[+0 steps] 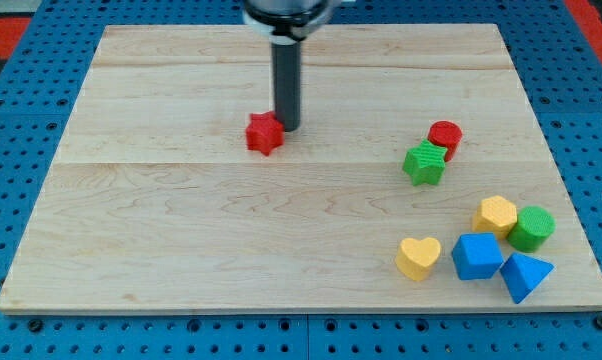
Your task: Slide red star towards the green star
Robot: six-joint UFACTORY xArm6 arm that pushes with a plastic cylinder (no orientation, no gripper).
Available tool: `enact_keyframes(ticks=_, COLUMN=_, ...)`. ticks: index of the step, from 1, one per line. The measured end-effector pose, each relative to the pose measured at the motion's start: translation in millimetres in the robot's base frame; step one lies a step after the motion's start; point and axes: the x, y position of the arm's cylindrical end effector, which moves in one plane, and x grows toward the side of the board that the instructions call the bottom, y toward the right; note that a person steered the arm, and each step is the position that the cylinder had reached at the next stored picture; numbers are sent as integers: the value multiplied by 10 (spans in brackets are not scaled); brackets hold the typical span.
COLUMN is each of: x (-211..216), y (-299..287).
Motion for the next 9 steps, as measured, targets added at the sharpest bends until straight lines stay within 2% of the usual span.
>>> enact_keyframes(ticks=1, x=362, y=-441)
enact_keyframes(ticks=2, x=298, y=-762)
enact_keyframes(ticks=3, x=-69, y=-1105)
enact_keyframes(ticks=4, x=175, y=-1745)
enact_keyframes(ticks=5, x=642, y=-1848)
enact_keyframes(ticks=6, x=591, y=-1848)
enact_keyframes(ticks=7, x=321, y=-1840)
enact_keyframes(ticks=9, x=232, y=-1046)
